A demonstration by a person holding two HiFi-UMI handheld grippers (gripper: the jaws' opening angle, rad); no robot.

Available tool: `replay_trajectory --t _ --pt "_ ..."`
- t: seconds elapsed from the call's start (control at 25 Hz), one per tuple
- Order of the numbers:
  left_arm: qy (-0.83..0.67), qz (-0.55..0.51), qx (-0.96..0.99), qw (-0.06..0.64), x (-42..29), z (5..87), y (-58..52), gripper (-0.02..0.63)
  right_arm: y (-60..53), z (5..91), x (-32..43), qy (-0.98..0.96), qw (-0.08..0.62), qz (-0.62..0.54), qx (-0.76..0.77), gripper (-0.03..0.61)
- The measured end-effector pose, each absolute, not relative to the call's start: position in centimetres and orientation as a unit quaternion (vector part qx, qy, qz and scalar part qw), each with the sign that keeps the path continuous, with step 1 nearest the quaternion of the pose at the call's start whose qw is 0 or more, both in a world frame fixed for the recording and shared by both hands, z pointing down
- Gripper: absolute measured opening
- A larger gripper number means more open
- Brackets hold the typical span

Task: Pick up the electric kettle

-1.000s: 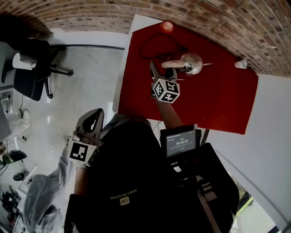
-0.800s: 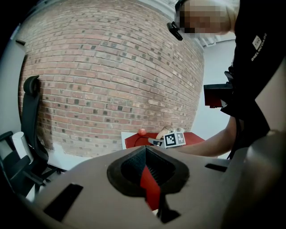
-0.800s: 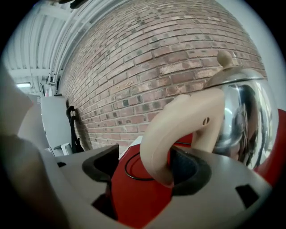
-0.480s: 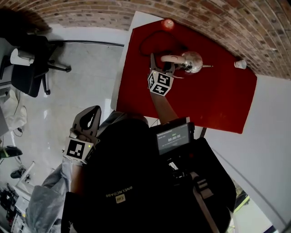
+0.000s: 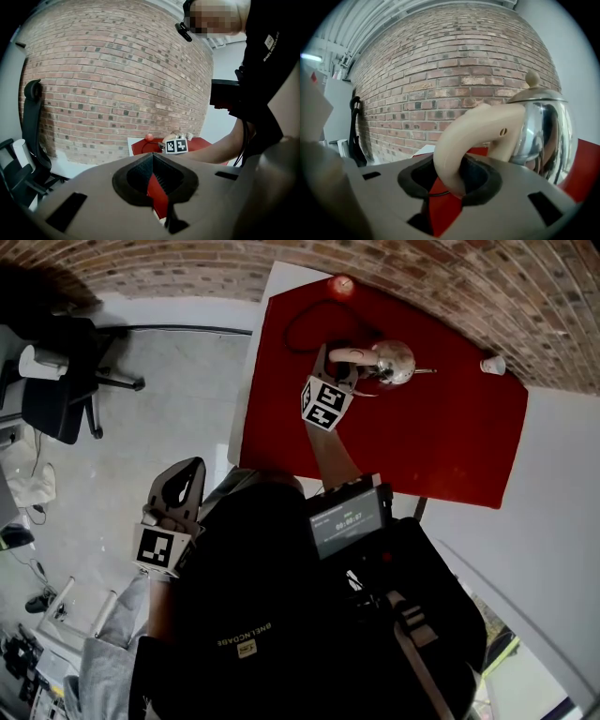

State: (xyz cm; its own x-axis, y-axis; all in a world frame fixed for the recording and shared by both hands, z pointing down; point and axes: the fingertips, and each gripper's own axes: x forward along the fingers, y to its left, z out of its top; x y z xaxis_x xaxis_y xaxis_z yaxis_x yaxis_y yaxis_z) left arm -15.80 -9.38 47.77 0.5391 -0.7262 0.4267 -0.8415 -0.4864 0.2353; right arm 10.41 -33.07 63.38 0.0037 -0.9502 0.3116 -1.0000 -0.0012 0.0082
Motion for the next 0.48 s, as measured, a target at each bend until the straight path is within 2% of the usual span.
replay_trajectory --t 0.32,0.48 --pt "-0.46 0.133 0.852 0.212 -16.56 47.8 -8.83 0.006 -33.08 63.18 9.85 -0.703 0.166 0.073 0.688 0.12" --pt "-0.459 0.134 0.853 0.21 -16.58 47.96 -8.78 0.006 -33.19 62.87 10.21 -0.703 0.17 0.073 0.687 0.118"
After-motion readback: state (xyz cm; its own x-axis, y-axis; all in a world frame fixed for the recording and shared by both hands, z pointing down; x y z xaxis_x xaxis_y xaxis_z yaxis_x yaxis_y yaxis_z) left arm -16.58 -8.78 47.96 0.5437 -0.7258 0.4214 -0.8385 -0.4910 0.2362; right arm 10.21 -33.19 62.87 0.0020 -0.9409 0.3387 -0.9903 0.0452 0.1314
